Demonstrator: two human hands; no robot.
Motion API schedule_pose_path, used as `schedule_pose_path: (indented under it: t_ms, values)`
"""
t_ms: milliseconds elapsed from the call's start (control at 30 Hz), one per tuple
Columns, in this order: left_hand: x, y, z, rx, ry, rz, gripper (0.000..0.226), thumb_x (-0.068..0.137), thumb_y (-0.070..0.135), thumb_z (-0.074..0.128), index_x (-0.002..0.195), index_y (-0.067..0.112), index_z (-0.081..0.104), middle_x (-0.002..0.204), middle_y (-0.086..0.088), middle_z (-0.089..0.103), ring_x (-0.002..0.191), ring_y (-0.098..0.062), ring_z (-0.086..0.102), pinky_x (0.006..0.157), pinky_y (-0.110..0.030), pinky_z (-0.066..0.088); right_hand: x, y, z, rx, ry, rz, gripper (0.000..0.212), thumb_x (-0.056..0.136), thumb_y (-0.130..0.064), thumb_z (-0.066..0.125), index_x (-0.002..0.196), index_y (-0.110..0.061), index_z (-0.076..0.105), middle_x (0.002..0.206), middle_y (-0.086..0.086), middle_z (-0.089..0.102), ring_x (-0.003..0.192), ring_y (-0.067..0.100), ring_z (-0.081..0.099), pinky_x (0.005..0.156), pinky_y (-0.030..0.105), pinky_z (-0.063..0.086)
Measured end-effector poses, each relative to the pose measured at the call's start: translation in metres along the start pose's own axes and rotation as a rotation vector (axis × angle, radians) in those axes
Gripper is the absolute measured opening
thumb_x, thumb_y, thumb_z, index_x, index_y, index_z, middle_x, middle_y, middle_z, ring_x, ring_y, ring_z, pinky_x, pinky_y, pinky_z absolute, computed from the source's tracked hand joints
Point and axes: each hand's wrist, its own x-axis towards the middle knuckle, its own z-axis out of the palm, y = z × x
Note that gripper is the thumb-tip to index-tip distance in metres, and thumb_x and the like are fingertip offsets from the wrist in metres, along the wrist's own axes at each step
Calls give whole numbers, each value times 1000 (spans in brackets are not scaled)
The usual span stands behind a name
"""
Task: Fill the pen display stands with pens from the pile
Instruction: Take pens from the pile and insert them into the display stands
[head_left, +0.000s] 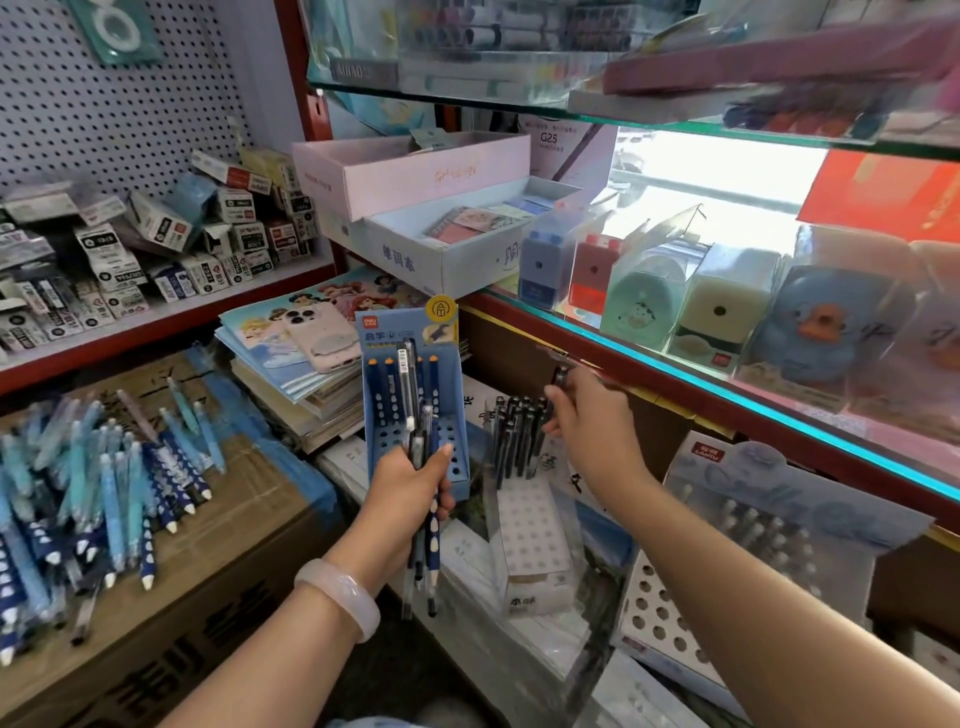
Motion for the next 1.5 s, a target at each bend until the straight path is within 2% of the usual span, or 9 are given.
schedule_pose_path:
  t_ms: [267, 500, 667, 800, 1000, 1133, 1200, 1367, 1500]
  values:
    - [0, 1, 1, 4, -70, 36, 18, 93, 20, 55, 79, 9, 50, 60, -4, 49, 47, -14, 48, 43, -25, 41, -3, 15, 30, -119, -88, 40, 15, 99, -27, 42, 100, -12, 46, 87, 12, 66, 81, 24, 67, 73, 45, 56]
    - [0, -1, 3, 31, -74, 43, 14, 93, 21, 54, 82, 12, 51, 61, -3, 51, 46, -11, 51, 44, -23, 42, -8, 18, 47, -241, -212, 36, 20, 99, -25, 41, 104, -7, 49, 97, 14, 63, 90, 26, 64, 77, 39, 53]
    - [-1, -1, 1, 24, -81, 42, 13, 93, 21, 55, 84, 12, 52, 60, -2, 52, 46, -10, 51, 44, -22, 42, -2, 11, 58, -402, -276, 54, 20, 100, -21, 43, 108, -5, 52, 104, 16, 61, 94, 29, 60, 67, 30, 38]
    - [-4, 0, 0, 15, -92, 37, 13, 93, 20, 54, 84, 11, 52, 61, -3, 51, 45, -10, 51, 44, -21, 43, -1, 8, 54, -407, -305, 121, 24, 99, -21, 46, 106, -1, 57, 106, 17, 61, 97, 30, 60, 72, 32, 44]
    - [-12, 5, 2, 46, -187, 47, 18, 93, 18, 54, 76, 12, 50, 58, -2, 49, 43, -10, 48, 44, -23, 42, -6, -5, 22, -170, -43, 72, 24, 94, -36, 52, 100, -16, 62, 86, 1, 67, 79, 16, 65, 75, 35, 56]
    - [-15, 6, 3, 40, -291, 40, 19, 93, 15, 54, 76, 10, 48, 55, -2, 48, 41, -12, 46, 41, -23, 38, 0, -38, 13, 395, -285, 151, 22, 97, -31, 48, 99, -18, 65, 88, 1, 68, 85, 15, 65, 75, 26, 56]
    - [-18, 7, 3, 42, -339, 50, 19, 94, 12, 53, 76, 8, 47, 54, -3, 47, 40, -13, 45, 39, -23, 37, 1, -49, 14, 542, -371, 209, 22, 97, -30, 48, 101, -17, 65, 88, -2, 67, 84, 10, 62, 73, 22, 54]
    - [-19, 10, 1, 44, -386, 55, 15, 93, 11, 53, 79, 8, 48, 58, -4, 49, 42, -13, 45, 41, -23, 38, 6, -52, 20, 605, -324, 226, 20, 94, -25, 54, 93, -9, 66, 77, -1, 63, 71, 8, 60, 66, 19, 51]
    - [-18, 10, 0, 18, -377, 89, 7, 94, 13, 51, 89, 8, 54, 63, -1, 58, 42, -12, 45, 40, -22, 38, 8, -50, 14, 686, -199, 251, 13, 94, -22, 55, 88, -15, 64, 84, 2, 68, 77, 10, 65, 69, 19, 56]
